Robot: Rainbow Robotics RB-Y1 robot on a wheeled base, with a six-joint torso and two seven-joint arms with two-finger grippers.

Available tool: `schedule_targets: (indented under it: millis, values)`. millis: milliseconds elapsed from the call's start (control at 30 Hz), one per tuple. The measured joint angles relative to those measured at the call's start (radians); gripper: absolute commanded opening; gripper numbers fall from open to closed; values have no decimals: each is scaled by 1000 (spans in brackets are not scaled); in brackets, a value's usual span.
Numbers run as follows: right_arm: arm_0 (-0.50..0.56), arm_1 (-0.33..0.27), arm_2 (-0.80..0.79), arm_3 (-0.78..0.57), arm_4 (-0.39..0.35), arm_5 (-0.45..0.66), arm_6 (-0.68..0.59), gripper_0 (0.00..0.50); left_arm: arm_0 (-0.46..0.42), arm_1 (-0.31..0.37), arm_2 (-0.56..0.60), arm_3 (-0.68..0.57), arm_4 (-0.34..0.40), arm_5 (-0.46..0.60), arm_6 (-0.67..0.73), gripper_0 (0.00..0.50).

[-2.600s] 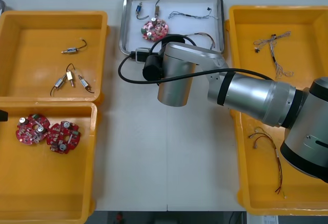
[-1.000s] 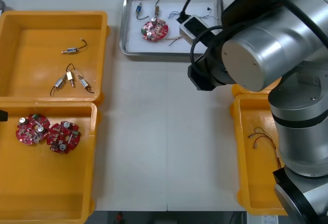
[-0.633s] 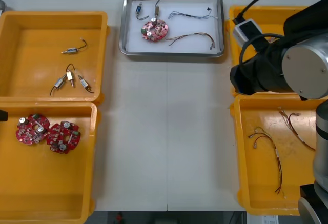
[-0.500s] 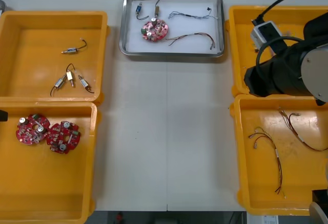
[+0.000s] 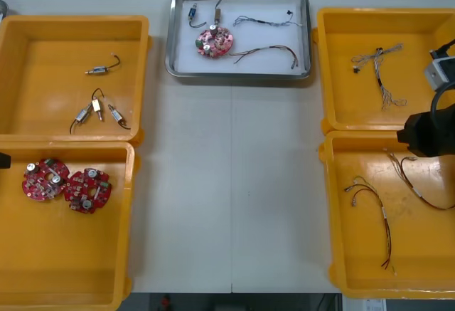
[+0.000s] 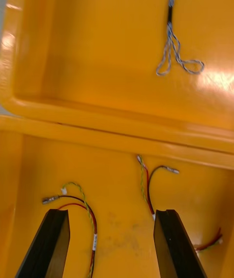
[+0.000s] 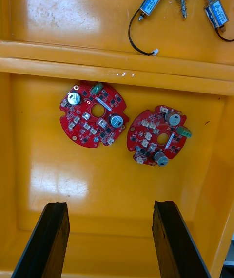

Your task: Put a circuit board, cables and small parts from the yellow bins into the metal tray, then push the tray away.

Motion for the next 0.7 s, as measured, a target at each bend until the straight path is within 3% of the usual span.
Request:
schedule_targets:
  millis: [700]
  values:
    - [140,-16,-40,-1,-20,0,-44,500,0,0,0,0,0,0,0,500]
